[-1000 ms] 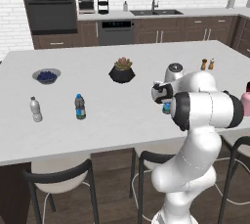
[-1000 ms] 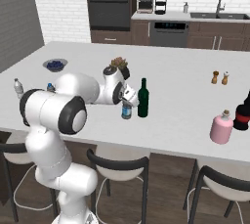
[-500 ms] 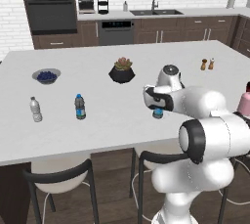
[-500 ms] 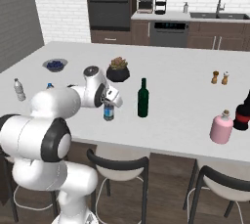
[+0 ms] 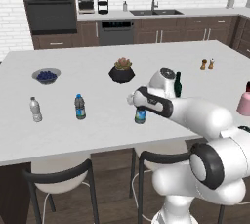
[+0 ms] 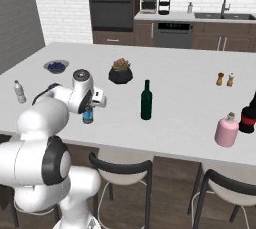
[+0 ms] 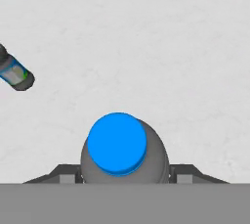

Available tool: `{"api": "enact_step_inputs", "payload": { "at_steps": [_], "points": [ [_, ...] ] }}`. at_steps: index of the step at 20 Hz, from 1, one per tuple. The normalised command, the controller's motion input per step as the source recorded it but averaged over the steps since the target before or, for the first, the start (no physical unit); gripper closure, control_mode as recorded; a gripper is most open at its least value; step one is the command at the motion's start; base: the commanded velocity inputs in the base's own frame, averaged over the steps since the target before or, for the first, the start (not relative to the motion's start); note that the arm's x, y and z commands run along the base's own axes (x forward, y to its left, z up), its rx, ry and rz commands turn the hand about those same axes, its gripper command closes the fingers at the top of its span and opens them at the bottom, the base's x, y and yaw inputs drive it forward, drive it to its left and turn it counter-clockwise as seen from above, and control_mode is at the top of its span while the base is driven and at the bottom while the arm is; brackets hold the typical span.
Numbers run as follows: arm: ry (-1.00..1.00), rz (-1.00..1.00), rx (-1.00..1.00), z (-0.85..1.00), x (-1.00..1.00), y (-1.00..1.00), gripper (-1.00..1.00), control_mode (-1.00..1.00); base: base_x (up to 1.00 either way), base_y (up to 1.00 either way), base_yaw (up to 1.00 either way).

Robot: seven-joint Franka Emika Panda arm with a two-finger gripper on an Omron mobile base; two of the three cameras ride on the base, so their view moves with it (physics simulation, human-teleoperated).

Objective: Move the plastic bottles in the middle to the plastics group, and the glass bottles in the middle to the glass group.

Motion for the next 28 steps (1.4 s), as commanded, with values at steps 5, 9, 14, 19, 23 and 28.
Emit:
{"api": "enact_step_inputs", "payload": {
  "at_steps": [5,9,14,19,23,28],
  "points": [
    [-0.01,0.31,0.0,0.09,-0.15,0.83,1.0,-1.0,0.0,0.0,0.0],
    [-0.02,0.22,0.0,0.0,-0.02,0.81,1.0,-1.0,0.0,0.0,0.0],
    [-0.04,0.09,0.0,0.0,0.1,0.64,1.0,-1.0,0.0,0.0,0.0],
    [-0.05,0.03,-0.06,-0.03,0.2,0.64,1.0,-1.0,0.0,0.0,0.0],
    [-0.13,0.03,-0.04,-0.11,0.19,0.48,1.0,-1.0,0.0,0.0,0.0],
    [-0.09,0.01,-0.02,-0.17,0.36,0.29,1.0,-1.0,0.0,0.0,0.0]
  ]
}}
